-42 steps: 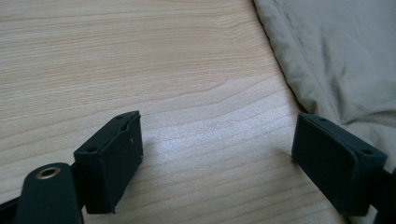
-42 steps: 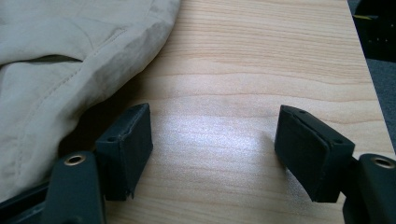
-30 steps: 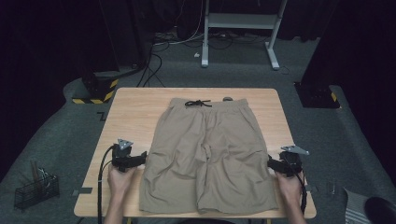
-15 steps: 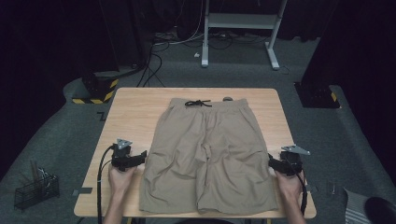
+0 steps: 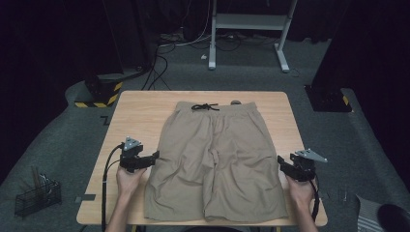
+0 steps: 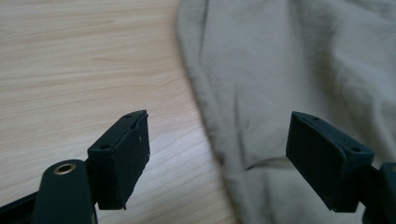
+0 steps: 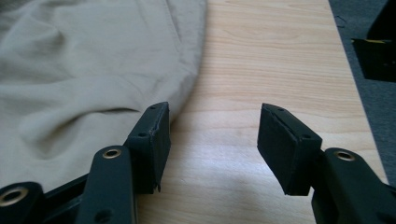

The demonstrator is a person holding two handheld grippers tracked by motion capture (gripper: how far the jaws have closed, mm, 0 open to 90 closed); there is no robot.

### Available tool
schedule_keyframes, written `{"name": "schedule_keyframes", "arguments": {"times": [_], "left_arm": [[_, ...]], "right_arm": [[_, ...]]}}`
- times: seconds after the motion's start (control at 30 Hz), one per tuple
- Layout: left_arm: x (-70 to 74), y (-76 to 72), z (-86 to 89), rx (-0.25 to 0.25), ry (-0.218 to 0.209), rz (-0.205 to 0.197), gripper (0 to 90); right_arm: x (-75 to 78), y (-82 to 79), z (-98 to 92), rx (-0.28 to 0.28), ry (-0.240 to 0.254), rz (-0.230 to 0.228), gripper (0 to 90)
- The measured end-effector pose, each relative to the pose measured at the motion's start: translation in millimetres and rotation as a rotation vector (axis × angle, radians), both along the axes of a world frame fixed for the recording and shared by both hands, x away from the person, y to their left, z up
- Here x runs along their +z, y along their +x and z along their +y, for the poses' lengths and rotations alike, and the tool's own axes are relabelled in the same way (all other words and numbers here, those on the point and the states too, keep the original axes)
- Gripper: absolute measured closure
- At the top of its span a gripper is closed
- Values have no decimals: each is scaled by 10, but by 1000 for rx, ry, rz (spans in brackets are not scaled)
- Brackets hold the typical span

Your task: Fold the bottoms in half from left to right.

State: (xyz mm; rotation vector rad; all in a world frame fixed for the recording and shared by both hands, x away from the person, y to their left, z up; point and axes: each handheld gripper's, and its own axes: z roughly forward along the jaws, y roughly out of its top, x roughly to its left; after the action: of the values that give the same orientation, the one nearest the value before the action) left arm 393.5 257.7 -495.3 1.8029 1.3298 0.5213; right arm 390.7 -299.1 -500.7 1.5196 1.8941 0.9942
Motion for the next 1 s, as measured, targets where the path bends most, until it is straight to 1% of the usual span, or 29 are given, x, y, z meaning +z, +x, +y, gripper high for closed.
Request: {"name": "schedule_keyframes", "arguments": {"times": [0.03,0.1,0.17,0.2,0.23,0.27,0.3,0.33,0.37,0.4,0.43,0.47,0.5,0.53,0.57,0.6,0.63,0.67,0.7,0.73,0.8,0.83,0.87,0.9,0.93,0.97,1.0], "left_arm": [[24,8,-48,-17,-3,-3,225],[38,12,-74,-24,-8,-4,227],[75,27,-147,-47,-5,-6,227],[90,29,-180,-56,-3,-15,227],[112,47,-244,-75,-5,-18,232],[124,63,-278,-86,-2,-16,233],[124,63,-278,-86,-2,-16,235],[139,101,-352,-103,2,-15,236],[139,101,-352,-103,2,-15,240],[152,121,-416,-113,9,-18,244],[152,127,-449,-121,-1,-21,249],[147,137,-482,-133,-11,-21,258],[140,152,-520,-145,-19,-13,261],[133,169,-560,-156,-18,-3,261],[133,169,-560,-156,-18,-3,262],[129,191,-652,-168,8,2,266],[129,191,-652,-168,8,2,268],[126,200,-739,-181,12,-2,270],[120,208,-775,-190,5,3,272],[120,208,-775,-190,5,3,272],[89,237,-846,-198,11,22,271],[75,246,-867,-199,20,30,268],[53,255,-897,-198,27,45,267],[4,271,-944,-208,48,67,261],[-24,277,-967,-210,58,76,259],[-50,286,-982,-211,77,82,253],[-76,296,-996,-206,94,93,246]], "right_arm": [[13,21,46,16,1,1,450],[17,35,85,38,10,3,461],[17,38,111,48,12,1,472],[23,40,143,57,7,-3,472],[39,37,177,65,8,-13,478],[51,33,193,70,17,-14,484],[51,33,193,70,17,-14,484],[69,33,218,98,28,-13,490],[75,43,234,118,29,-7,489],[79,60,253,135,25,5,489],[85,76,274,151,23,15,490],[94,85,299,160,23,16,491],[104,91,324,167,24,11,492],[113,95,351,171,28,7,492],[113,95,351,171,28,7,492],[124,107,417,172,31,3,489],[124,107,417,172,31,3,489],[120,128,468,176,27,-3,485],[112,144,499,178,24,-6,484],[112,144,499,178,24,-6,484],[97,177,572,178,2,-23,475],[91,201,625,184,9,-20,474],[89,214,663,189,18,-5,471],[63,249,791,225,6,12,466],[46,257,837,233,-11,13,463],[12,277,885,246,-41,15,460],[-26,296,922,253,-51,29,456]]}}
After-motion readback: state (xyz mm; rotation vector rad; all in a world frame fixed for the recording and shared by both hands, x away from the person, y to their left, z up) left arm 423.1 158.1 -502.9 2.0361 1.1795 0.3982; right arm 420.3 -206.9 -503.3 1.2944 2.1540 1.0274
